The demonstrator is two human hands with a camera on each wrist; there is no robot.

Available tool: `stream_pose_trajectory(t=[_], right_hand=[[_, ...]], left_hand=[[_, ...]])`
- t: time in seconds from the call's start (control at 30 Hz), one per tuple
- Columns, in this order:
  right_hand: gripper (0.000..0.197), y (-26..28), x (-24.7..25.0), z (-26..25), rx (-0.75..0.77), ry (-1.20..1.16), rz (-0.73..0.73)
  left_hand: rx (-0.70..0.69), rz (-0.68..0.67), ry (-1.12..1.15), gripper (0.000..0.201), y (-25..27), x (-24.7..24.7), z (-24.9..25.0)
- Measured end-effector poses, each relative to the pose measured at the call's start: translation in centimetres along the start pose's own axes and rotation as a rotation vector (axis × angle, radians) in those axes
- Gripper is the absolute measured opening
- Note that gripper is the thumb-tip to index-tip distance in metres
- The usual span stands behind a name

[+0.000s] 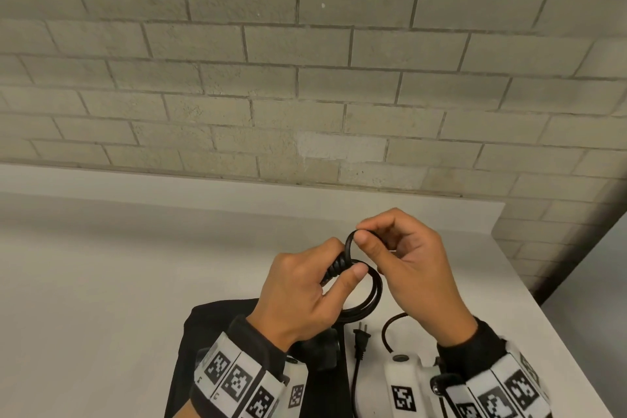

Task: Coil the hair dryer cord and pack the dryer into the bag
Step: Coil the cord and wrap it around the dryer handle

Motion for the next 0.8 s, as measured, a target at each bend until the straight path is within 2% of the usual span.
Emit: stream_pose_trajectory(t=[0.1, 0.2, 0.27, 0.47, 0.63, 0.8], right_hand=[[0.017, 0.7, 0.0, 1.8, -0.048, 0.003, -0.024], [0.036, 2.0, -0.2, 2.6, -0.086, -0.078, -0.124], [0.039, 2.7, -0.5, 3.0, -0.102, -0.071, -0.196], [0.013, 2.5, -0.7, 2.9, -0.111, 0.028, -0.241], [0.02, 1.7, -0.7, 2.4, -0.08, 0.083, -0.252], [0.012, 1.4, -0.9, 2.5, -0.08, 0.117, -0.311]], left_hand=[[0.006, -0.007, 0.025, 0.027, 0.1, 0.1, -0.2], [0.022, -0.001, 0.066, 0.028, 0.2, 0.2, -0.5], [0.036, 0.005, 0.092, 0.035, 0.1, 0.1, -0.8], [0.037, 0.005, 0.085, 0.045, 0.3, -0.4, -1.1], [0.057, 0.034, 0.09, 0.034, 0.3, -0.3, -1.1], [0.098, 0.056, 0.105, 0.03, 0.3, 0.1, -1.2]])
Point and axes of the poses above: each hand's wrist, its own y-axis away from the middle knuckle, its own x-axis out of the back of the hand, z = x × y, the point moved 8 cm from there along -y, towards the middle knuckle, and after that the axes turned 13 degrees about z, right-handed, at the moved point
